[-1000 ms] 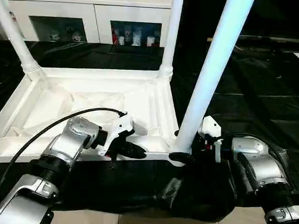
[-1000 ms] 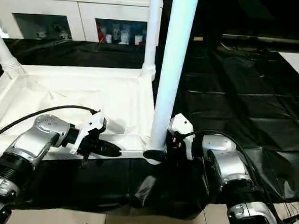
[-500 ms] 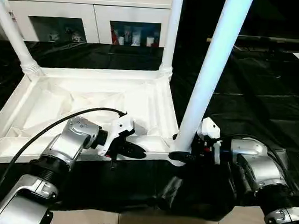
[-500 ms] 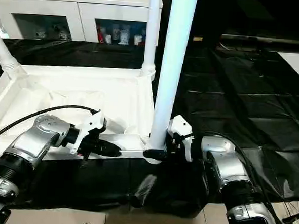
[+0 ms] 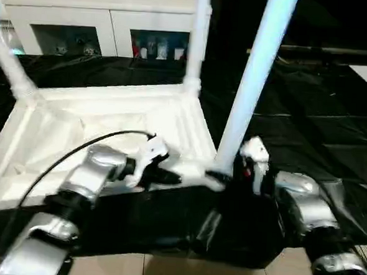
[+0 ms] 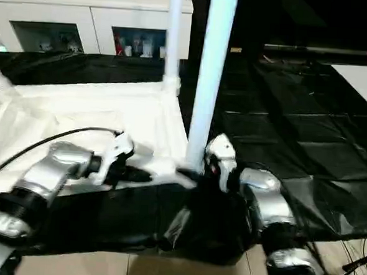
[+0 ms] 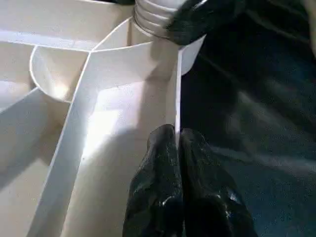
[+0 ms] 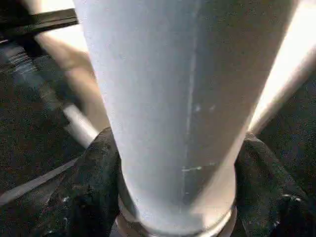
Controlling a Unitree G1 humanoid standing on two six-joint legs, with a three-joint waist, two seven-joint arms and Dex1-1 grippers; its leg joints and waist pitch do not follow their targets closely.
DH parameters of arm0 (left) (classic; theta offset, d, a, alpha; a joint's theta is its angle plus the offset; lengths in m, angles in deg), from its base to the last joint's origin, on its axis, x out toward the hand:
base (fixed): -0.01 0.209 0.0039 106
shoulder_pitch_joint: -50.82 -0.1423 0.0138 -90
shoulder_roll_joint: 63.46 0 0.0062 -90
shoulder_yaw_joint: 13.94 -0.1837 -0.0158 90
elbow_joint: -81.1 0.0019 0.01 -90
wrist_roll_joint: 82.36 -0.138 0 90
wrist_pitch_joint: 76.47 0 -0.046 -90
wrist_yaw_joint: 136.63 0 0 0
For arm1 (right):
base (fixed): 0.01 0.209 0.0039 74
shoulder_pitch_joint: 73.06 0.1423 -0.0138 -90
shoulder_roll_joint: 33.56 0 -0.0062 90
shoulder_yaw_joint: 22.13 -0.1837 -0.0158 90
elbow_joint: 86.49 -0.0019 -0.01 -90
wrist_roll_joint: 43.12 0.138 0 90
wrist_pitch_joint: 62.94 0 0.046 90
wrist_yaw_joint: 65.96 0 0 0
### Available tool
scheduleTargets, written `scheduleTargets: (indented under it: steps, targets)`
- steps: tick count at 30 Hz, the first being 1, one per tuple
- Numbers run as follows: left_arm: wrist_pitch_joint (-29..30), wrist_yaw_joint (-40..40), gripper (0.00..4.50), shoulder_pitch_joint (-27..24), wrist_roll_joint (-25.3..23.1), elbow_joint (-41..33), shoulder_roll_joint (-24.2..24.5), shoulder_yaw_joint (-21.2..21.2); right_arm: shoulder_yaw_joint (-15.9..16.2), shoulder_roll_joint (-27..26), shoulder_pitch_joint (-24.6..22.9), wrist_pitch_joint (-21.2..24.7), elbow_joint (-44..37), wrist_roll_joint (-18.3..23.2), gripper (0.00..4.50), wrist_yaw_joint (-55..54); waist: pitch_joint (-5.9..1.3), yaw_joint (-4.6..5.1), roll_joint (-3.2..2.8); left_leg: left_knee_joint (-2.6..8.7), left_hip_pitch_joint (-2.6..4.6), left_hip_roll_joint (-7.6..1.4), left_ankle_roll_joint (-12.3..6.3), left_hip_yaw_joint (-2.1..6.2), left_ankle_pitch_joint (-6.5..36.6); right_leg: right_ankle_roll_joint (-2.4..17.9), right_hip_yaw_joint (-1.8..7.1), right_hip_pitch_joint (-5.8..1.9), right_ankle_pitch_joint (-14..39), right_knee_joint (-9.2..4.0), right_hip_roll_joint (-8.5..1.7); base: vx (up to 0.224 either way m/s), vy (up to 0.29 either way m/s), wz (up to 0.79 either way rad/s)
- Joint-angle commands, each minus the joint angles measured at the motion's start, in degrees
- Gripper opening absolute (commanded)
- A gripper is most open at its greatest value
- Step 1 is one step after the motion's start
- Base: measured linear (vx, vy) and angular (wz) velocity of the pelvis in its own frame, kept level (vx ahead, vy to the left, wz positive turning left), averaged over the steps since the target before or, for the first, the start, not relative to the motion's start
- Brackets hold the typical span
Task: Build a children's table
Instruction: Rotate leg to tighten
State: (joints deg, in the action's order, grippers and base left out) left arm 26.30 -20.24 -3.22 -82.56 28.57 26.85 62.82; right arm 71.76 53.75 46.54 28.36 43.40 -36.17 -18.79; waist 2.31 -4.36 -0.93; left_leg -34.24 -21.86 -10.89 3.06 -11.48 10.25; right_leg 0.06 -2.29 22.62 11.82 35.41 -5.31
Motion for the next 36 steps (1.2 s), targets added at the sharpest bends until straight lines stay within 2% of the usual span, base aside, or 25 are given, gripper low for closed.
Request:
scheduleTargets:
  steps: [1,3,4,5,6,7,8,9,10,11,12,13,14,15,17,20,22,26,27,29,30,32,34,35,36]
  targets:
    - [1.2,4.6,0.00,0.4,-0.5,2.4,-3.2,-0.5,0.8,-3.1,0.6,1.7,2.6,-1.0,2.65,-6.2,-2.89,0.03,0.27,4.97,1.41,-2.20,-0.11,1.36,15.9,12.9,1.75,-1.87,14.0,-4.80,-3.10,0.000,0.000,0.00]
    - [1.8,7.9,0.00,1.2,-0.8,3.9,-4.8,-0.1,-0.2,-5.2,1.5,1.7,4.2,-1.0,2.65,-10.8,-2.88,0.09,0.23,5.04,1.43,-2.26,-0.04,1.37,16.2,12.5,1.84,-1.82,13.4,-4.89,-3.08,0.000,0.000,0.00]
    - [2.1,9.0,0.00,1.4,-0.9,4.4,-5.4,0.0,-0.6,-6.0,1.9,1.8,4.8,-1.0,2.65,-12.5,-2.82,0.27,0.00,5.11,1.50,-2.22,0.15,1.36,16.9,12.4,1.86,-1.72,13.7,-4.94,-3.03,0.000,0.000,0.00]
    - [2.9,15.5,0.00,3.2,-1.4,7.9,-8.6,1.0,-3.1,-10.3,4.5,2.1,9.1,-0.6,2.65,-22.4,-2.56,0.46,-0.30,5.28,1.64,-2.14,0.78,1.37,18.5,12.1,1.89,-1.50,15.5,-5.18,-3.02,0.000,0.000,0.00]
    - [2.9,15.5,0.00,3.2,-1.4,7.9,-8.6,1.0,-3.1,-10.3,4.5,2.1,9.1,-0.6,2.65,-22.4,-2.40,0.69,-0.26,5.39,1.89,-2.07,1.37,1.40,20.0,12.0,1.86,-1.25,17.6,-5.41,-3.06,0.000,0.000,0.00]
    - [3.1,20.4,0.00,4.6,-2.1,10.8,-10.9,1.6,-4.5,-13.3,7.0,1.7,12.9,-0.6,2.65,-29.2,-2.43,0.82,-0.16,5.46,2.12,-2.00,2.08,1.71,22.1,11.1,1.65,-1.50,21.1,-5.68,-3.20,0.000,0.000,0.00]
    - [3.1,20.4,0.00,4.6,-2.1,10.8,-10.9,1.6,-4.5,-13.3,7.0,1.7,12.9,-0.6,2.65,-29.2,-2.34,1.06,-0.25,5.47,2.32,-2.02,2.43,1.66,22.9,10.9,1.78,-1.12,22.2,-5.87,-3.19,0.000,0.000,0.00]
    - [3.2,22.6,0.00,5.4,-2.4,12.2,-12.0,1.8,-5.6,-14.9,8.3,1.5,14.9,-0.2,2.65,-32.0,-2.57,0.97,-0.20,5.47,2.45,-2.05,2.48,1.82,23.2,10.6,1.81,-1.23,22.0,-5.96,-3.27,0.000,0.000,0.00]
    - [3.2,24.5,0.00,6.2,-2.9,13.5,-12.9,1.9,-7.1,-16.7,9.8,1.3,16.9,0.7,2.64,-35.3,-2.63,1.02,-0.01,5.56,2.20,-1.99,2.19,1.75,22.6,10.6,1.88,-1.27,20.3,-5.94,-3.16,0.000,0.000,0.00]
    - [3.1,24.9,0.00,6.4,-3.0,13.8,-13.0,1.8,-7.5,-17.0,10.1,1.2,17.3,0.9,2.64,-36.1,-2.69,0.86,-0.18,5.58,2.30,-2.04,2.15,1.78,22.4,10.5,1.87,-1.24,19.6,-5.86,-3.16,0.000,0.000,0.00]
    - [2.8,25.6,0.00,6.9,-3.5,14.5,-13.3,1.6,-7.3,-17.9,10.8,0.6,18.2,0.2,2.64,-37.7,-2.67,0.92,-0.16,5.61,2.08,-2.00,1.79,1.72,22.2,10.6,1.90,-1.35,18.1,-5.74,-3.09,0.000,0.000,0.00]
    - [2.4,25.7,0.00,7.1,-3.8,14.7,-13.3,1.3,-6.7,-18.2,11.1,0.2,18.6,-0.6,2.64,-38.0,-2.72,0.84,0.18,5.66,1.90,-2.00,1.51,1.74,21.5,10.6,1.83,-1.52,17.5,-5.72,-3.10,0.000,0.000,0.00]
    - [1.8,25.7,0.00,7.3,-4.1,15.3,-13.3,1.3,-6.4,-18.6,11.5,-0.3,19.2,-1.3,2.64,-38.1,-2.67,0.70,0.12,5.65,1.75,-1.97,0.85,1.65,20.5,10.5,1.88,-1.53,16.5,-5.67,-3.17,0.000,0.000,0.00]
    - [1.5,25.3,0.00,7.3,-4.2,15.3,-13.2,1.2,-6.4,-18.7,11.6,-0.5,19.4,-1.4,2.64,-38.1,-2.64,0.72,0.57,5.67,1.70,-1.96,0.55,1.60,20.8,10.1,1.83,-1.61,17.4,-5.82,-3.19,0.000,0.000,0.00]
    - [1.1,25.3,0.00,7.6,-4.4,15.9,-13.2,1.5,-6.4,-18.7,12.2,-1.2,20.5,-2.2,2.64,-38.7,-2.60,0.64,0.40,5.70,1.79,-2.03,0.35,1.66,21.0,9.9,1.87,-1.50,18.4,-5.85,-3.32,0.000,0.000,0.00]
    - [0.4,24.4,0.00,7.2,-4.7,15.6,-12.6,1.2,-6.7,-18.8,12.4,-2.8,21.1,-2.3,2.64,-37.7,-2.39,0.81,0.54,5.82,1.81,-2.02,0.51,1.73,22.7,9.0,1.87,-1.28,22.1,-6.27,-3.38,0.000,0.000,0.00]
    - [-1.3,22.5,0.00,6.5,-4.7,15.1,-11.9,0.5,-7.8,-19.0,12.3,-4.4,20.6,-1.1,3.20,-35.7,-2.48,0.69,0.55,5.90,1.84,-2.13,0.36,1.84,22.7,8.4,1.95,-1.22,22.9,-6.38,-3.53,0.000,0.000,0.00]
    - [-0.1,21.1,0.00,6.1,-4.6,14.7,-10.7,0.7,-8.0,-18.0,12.2,-6.6,19.6,-1.2,3.48,-35.1,-2.56,0.79,0.41,5.98,1.60,-2.17,-0.07,1.64,20.7,9.5,1.99,-1.36,19.0,-6.05,-3.36,0.000,0.000,0.00]
    - [-0.1,20.5,0.00,5.9,-4.6,14.4,-10.3,0.7,-8.2,-17.3,12.1,-7.6,19.0,-1.1,3.76,-34.7,-2.59,0.76,0.48,5.96,1.50,-2.18,-0.16,1.64,20.3,9.6,1.97,-1.49,18.4,-5.99,-3.41,0.000,0.000,0.00]
    - [-0.1,19.6,0.00,5.5,-4.6,13.9,-9.6,0.9,-8.5,-16.4,11.9,-8.6,18.1,-1.0,3.84,-33.8,-2.65,0.80,0.49,5.91,1.39,-2.16,-0.65,1.55,19.0,10.2,1.98,-1.60,16.7,-5.83,-3.37,0.000,0.000,0.00]
    - [-0.3,17.9,0.00,4.7,-4.4,12.6,-8.3,1.0,-8.4,-13.9,11.0,-8.9,14.7,-0.7,3.88,-30.5,-2.67,0.65,0.62,5.87,1.35,-2.20,-1.17,1.51,18.2,10.4,1.98,-1.75,15.8,-5.76,-3.38,0.000,0.000,0.00]
    - [-0.5,17.3,0.00,4.4,-4.3,12.2,-7.8,0.9,-8.3,-13.0,10.5,-8.6,13.3,-0.5,4.19,-28.7,-2.80,0.61,0.66,5.72,1.19,-2.29,-2.21,1.43,16.0,11.2,1.99,-2.00,12.4,-5.39,-3.31,0.000,0.000,0.00]
    - [-1.1,14.2,0.00,3.4,-3.4,10.6,-6.5,0.9,-7.1,-10.2,8.7,-6.9,9.3,0.3,4.31,-22.0,-2.86,0.39,0.63,5.50,1.01,-2.22,-3.25,1.40,13.9,11.6,1.79,-2.43,9.7,-5.09,-3.22,0.000,0.000,0.00]
    - [-1.2,13.4,0.00,3.2,-3.2,10.3,-6.2,0.8,-6.6,-9.5,8.3,-6.6,8.6,0.2,4.31,-20.8,-2.87,0.54,0.64,5.41,0.88,-2.19,-3.62,1.29,13.4,11.8,1.85,-2.33,8.8,-4.99,-3.18,0.000,0.000,0.00]
    - [-1.8,10.1,0.00,2.4,-2.6,9.1,-5.1,0.4,-5.0,-6.9,7.1,-6.5,6.8,-0.7,4.40,-17.1,-2.88,0.40,0.70,5.32,0.85,-2.18,-4.14,1.32,12.7,12.2,1.75,-2.49,7.9,-4.94,-3.19,0.000,0.000,0.00]
